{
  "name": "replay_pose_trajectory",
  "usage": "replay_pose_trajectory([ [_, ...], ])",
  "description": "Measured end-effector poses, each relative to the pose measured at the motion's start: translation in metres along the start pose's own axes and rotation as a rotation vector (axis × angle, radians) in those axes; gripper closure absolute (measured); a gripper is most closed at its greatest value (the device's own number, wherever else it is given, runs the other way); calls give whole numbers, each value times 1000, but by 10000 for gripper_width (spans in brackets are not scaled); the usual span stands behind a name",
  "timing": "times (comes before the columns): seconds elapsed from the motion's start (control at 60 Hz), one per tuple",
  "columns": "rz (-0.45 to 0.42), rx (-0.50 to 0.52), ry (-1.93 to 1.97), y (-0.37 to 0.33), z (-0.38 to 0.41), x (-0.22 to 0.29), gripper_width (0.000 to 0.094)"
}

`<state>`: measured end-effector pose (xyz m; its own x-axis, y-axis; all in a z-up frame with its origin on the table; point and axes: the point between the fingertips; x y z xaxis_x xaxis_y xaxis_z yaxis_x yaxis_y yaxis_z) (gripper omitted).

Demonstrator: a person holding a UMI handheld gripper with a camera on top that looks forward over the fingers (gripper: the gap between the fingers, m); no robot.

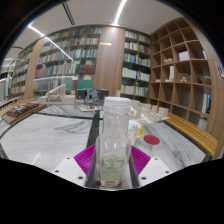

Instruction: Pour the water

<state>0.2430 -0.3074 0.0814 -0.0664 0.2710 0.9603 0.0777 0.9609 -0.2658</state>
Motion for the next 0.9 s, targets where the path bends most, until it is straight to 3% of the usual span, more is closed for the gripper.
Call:
replay_pose_trajectory([
  [0.133,-12,7,-10,2,1,0,520],
  [0.3,-32,88,7,-3,24,20,531],
  [0.517,-165,326,307,3,74,129,533],
  [0.7,-222,602,906,30,80,218,537],
  [0.8,-212,755,1310,56,65,238,540],
  [0.9,-207,836,1682,78,40,235,538],
])
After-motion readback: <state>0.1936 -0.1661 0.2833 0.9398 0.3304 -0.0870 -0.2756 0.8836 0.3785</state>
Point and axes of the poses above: the point between the fingertips, and its own axes, seen from behind it with the camera up: z to the left, x up, y forward, the way the camera looks, and after that the axes turned 4 degrees about x, right-handed
